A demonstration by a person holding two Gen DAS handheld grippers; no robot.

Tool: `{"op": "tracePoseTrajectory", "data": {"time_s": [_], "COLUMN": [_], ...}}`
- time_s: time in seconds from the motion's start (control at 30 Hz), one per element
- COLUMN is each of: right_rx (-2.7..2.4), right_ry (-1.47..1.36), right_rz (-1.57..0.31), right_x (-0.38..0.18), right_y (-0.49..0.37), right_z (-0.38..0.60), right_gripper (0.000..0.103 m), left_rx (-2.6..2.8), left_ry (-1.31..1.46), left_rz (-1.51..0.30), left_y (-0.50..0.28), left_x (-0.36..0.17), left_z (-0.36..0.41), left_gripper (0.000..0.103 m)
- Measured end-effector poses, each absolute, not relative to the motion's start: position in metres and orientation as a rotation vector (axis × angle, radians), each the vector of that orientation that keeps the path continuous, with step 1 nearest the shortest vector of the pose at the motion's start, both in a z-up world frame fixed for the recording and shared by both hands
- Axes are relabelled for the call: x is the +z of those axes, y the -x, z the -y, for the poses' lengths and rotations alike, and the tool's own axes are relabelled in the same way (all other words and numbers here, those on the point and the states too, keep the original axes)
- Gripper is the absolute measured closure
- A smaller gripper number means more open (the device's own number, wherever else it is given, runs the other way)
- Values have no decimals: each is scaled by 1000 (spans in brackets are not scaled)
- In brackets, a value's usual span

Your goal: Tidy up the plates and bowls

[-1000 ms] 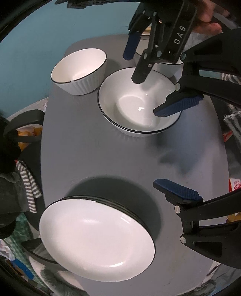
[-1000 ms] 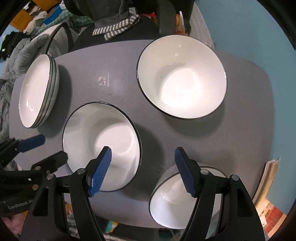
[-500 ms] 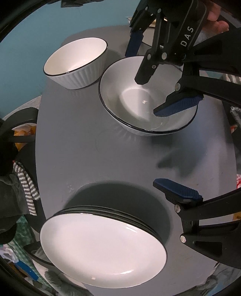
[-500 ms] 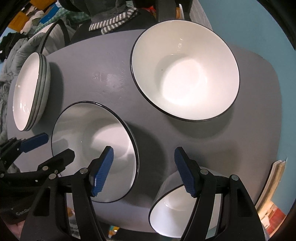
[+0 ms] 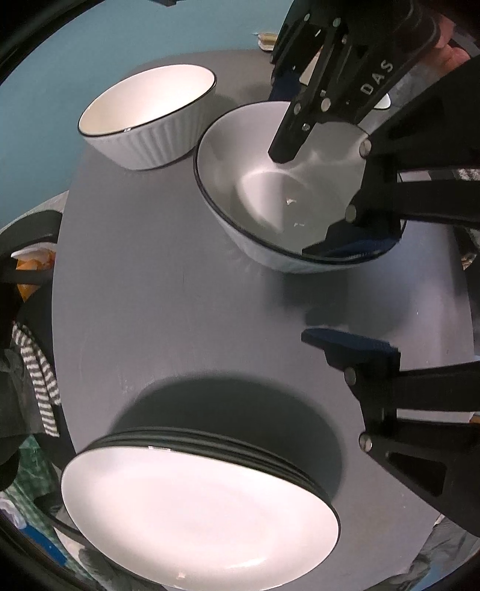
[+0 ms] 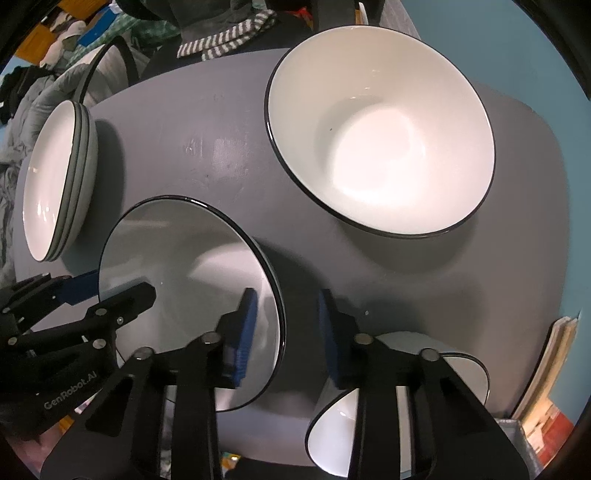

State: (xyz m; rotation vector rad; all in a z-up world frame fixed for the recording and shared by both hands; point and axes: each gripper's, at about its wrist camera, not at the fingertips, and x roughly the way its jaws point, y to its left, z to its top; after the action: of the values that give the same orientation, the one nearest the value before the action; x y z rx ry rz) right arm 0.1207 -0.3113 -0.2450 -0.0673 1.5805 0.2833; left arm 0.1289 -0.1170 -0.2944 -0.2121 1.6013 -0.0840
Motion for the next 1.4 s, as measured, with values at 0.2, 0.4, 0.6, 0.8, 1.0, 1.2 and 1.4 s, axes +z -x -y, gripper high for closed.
{"op": "tracePoseTrajectory", "data": {"time_s": [0.2,0.4,0.6,0.8,1.0,1.2,1.4], "right_rx": [289,303,299,307,305,311,314], "right_ry": [45,64,56,65,72,57,46], "right_rz": [-1585,-1582,-1588,-1588,-1576,-1558,-1533], "right_x": [-248,-250,-249,-249,-244,-232,-205], "right_y": [-118,-114,-115,-114,-120,-115,-115], "right_z": [309,307,307,301,292,293,297], "right_gripper": [88,93,97,97,97,98,98], "left_rx": [-128,-143,-144,-141,-142,-154,-170], "left_ry": [215,199,197,169,185,182,182], "left_rz": [-1613,-1603,-1612,-1610,-1603,-1583,-1560], "left_y": [-129,-126,-121,-121,-121,-121,-124], "left_x": [-296,-291,-292,-286,-276,-260,-240], "left_z": [120,138,134,135,134,132,122], "left_gripper": [92,96,96,96,96,96,96]}}
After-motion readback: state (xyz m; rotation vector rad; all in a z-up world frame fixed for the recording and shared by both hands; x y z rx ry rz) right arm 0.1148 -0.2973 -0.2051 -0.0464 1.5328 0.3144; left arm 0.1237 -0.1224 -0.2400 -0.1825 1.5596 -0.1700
